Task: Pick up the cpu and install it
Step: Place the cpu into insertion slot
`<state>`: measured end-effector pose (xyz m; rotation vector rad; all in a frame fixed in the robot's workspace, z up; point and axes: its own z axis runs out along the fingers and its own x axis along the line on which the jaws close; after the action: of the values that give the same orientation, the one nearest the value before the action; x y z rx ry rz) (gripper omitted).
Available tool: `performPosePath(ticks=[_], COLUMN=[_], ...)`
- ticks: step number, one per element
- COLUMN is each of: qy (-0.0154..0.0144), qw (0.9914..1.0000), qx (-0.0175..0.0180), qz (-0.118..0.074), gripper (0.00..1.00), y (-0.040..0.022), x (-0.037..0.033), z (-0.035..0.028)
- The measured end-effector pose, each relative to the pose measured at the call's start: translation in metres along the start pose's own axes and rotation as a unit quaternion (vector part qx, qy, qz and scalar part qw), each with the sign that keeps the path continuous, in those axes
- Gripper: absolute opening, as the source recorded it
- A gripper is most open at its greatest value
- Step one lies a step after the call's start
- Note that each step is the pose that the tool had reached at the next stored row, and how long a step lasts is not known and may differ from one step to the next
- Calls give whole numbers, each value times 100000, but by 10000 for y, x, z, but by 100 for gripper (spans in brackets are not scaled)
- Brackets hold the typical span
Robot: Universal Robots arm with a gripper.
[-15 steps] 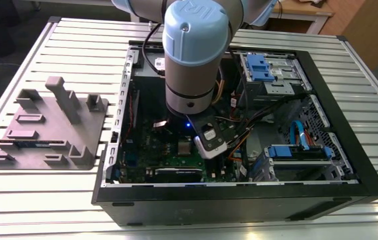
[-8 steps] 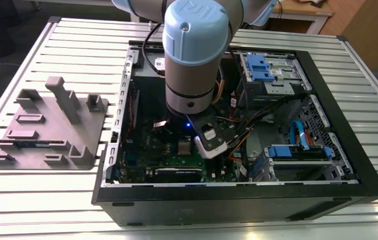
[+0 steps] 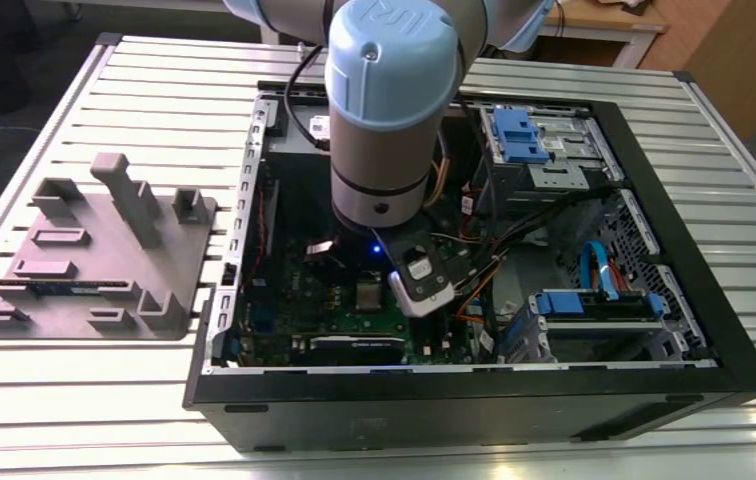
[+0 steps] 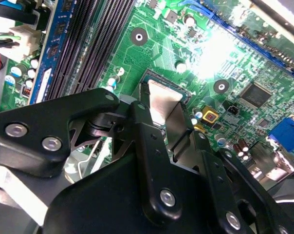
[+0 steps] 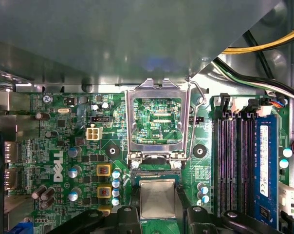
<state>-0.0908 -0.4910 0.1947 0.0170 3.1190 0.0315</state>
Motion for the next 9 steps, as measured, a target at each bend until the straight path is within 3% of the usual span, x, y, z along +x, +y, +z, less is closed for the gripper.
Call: performPosePath(ticks=[9], qy=[-11], qw=[100000], qx=[-13], qz=[-1], gripper=[38], y=[1], x=[-1], z=[-15])
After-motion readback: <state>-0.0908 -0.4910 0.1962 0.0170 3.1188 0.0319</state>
